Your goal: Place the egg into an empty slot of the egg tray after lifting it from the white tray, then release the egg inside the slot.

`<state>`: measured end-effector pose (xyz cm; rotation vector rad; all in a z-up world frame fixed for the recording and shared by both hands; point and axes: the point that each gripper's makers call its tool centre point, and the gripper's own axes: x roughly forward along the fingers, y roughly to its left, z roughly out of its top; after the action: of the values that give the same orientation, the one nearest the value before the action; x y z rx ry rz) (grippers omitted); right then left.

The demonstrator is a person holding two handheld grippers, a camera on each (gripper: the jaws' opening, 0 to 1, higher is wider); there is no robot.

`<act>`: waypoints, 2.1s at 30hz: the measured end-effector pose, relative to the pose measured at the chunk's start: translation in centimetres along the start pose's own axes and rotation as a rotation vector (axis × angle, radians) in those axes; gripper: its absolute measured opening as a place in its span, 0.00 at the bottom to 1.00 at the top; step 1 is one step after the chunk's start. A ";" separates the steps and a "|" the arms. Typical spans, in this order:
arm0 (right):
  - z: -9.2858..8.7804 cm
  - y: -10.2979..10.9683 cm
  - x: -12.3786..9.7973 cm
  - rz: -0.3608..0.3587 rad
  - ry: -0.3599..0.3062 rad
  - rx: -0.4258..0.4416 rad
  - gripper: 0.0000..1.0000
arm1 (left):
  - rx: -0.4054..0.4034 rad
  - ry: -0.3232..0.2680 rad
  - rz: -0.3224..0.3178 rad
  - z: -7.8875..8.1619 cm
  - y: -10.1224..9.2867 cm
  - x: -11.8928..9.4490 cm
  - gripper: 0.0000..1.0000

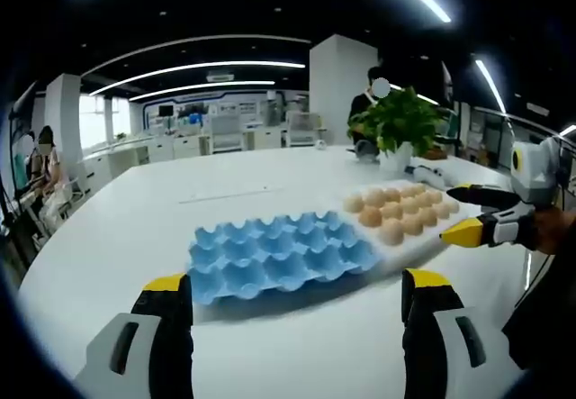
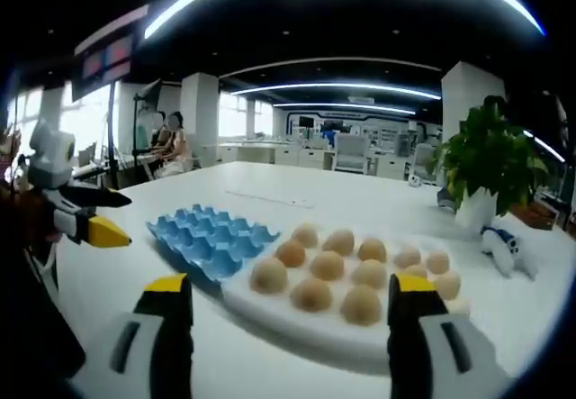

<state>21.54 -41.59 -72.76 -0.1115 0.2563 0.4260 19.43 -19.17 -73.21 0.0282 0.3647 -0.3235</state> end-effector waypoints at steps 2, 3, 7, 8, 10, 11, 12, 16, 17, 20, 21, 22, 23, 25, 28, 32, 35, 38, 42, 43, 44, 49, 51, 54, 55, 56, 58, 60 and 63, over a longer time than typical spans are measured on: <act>-0.1 0.0 0.0 0.000 0.003 0.003 0.92 | 0.000 0.001 0.002 0.0 0.0 0.0 0.98; -0.1 -0.1 0.0 0.000 0.002 0.005 0.92 | 0.000 0.000 0.002 0.0 0.0 0.0 0.98; 0.1 -0.1 0.0 -0.001 -0.003 0.001 0.92 | 0.002 -0.001 0.002 0.1 0.0 0.0 0.98; 0.0 -0.1 0.0 0.000 -0.002 0.002 0.92 | 0.002 -0.001 0.002 0.0 0.0 0.0 0.98; 0.0 0.0 0.0 0.002 0.000 -0.002 0.92 | 0.001 0.000 0.002 0.0 0.1 0.0 0.98; 0.0 0.0 0.1 0.003 0.000 -0.003 0.92 | 0.003 -0.001 0.003 0.0 0.1 0.0 0.98; 0.0 0.1 0.1 0.004 0.001 -0.003 0.92 | 0.003 -0.001 0.003 0.0 0.1 -0.1 0.98; 0.0 0.0 0.1 0.004 -0.001 -0.001 0.92 | 0.003 0.000 0.004 0.0 0.2 0.0 0.98; 0.0 0.0 0.1 0.004 -0.001 -0.002 0.92 | 0.003 -0.002 0.005 0.1 0.2 0.0 0.98; 0.2 0.1 0.2 0.007 -0.002 -0.005 0.92 | 0.002 -0.006 0.003 0.2 0.2 0.1 0.98; 0.2 0.2 0.2 0.009 -0.002 -0.009 0.92 | 0.002 -0.006 0.002 0.2 0.2 0.1 0.98; 0.2 0.2 0.2 0.009 -0.002 -0.013 0.92 | 0.003 -0.007 0.000 0.2 0.2 0.1 0.98; 0.3 0.3 0.2 0.011 -0.004 -0.018 0.92 | 0.003 -0.007 -0.001 0.3 0.1 0.1 0.98; 0.3 0.4 0.2 0.015 -0.005 -0.017 0.92 | 0.004 -0.008 -0.003 0.3 0.1 0.1 0.98; 0.2 0.5 0.2 0.016 0.001 -0.022 0.92 | 0.008 -0.006 -0.004 0.3 0.1 0.1 0.98; 0.3 0.6 0.2 0.018 -0.002 -0.021 0.91 | 0.013 -0.006 -0.003 0.3 0.1 0.1 0.98; 0.2 0.6 0.2 0.021 0.001 -0.023 0.91 | 0.012 -0.005 -0.006 0.3 0.1 0.1 0.98; 0.3 0.6 0.3 0.022 0.002 -0.026 0.91 | 0.014 -0.005 -0.007 0.4 0.1 0.2 0.98; 0.4 0.6 0.3 0.023 -0.002 -0.028 0.91 | 0.017 -0.008 -0.009 0.5 0.0 0.3 0.98; 0.4 0.6 0.4 0.023 -0.002 -0.027 0.91 | 0.017 -0.008 -0.009 0.5 0.0 0.3 0.98; 0.4 0.6 0.4 0.024 0.001 -0.029 0.91 | 0.018 -0.007 -0.010 0.5 0.0 0.3 0.98; 0.4 0.5 0.2 0.018 -0.005 -0.023 0.90 | 0.016 -0.003 -0.008 0.4 0.1 0.4 0.98; 0.4 0.4 0.2 0.015 -0.007 -0.020 0.90 | 0.015 -0.002 -0.008 0.4 0.1 0.3 0.98; 0.3 0.2 0.2 0.010 -0.001 -0.016 0.90 | 0.014 0.000 -0.008 0.3 0.2 0.4 0.98; 0.3 0.2 0.2 0.009 -0.001 -0.013 0.90 | 0.015 0.001 -0.008 0.3 0.2 0.4 0.98; 0.3 0.2 0.2 0.009 -0.003 -0.012 0.90 | 0.015 0.001 -0.009 0.3 0.2 0.4 0.98; 0.3 0.3 0.2 0.010 -0.001 -0.014 0.90 | 0.019 0.001 -0.010 0.3 0.2 0.4 0.98; 0.2 0.3 0.2 0.009 0.001 -0.017 0.90 | 0.016 0.000 -0.009 0.3 0.3 0.4 0.98; 0.2 0.2 0.2 0.006 0.002 -0.013 0.90 | 0.022 0.001 -0.005 0.3 0.4 0.4 0.98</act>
<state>21.64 -41.27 -72.64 -0.1240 0.2557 0.4340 20.00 -18.94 -73.07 0.0488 0.3625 -0.3321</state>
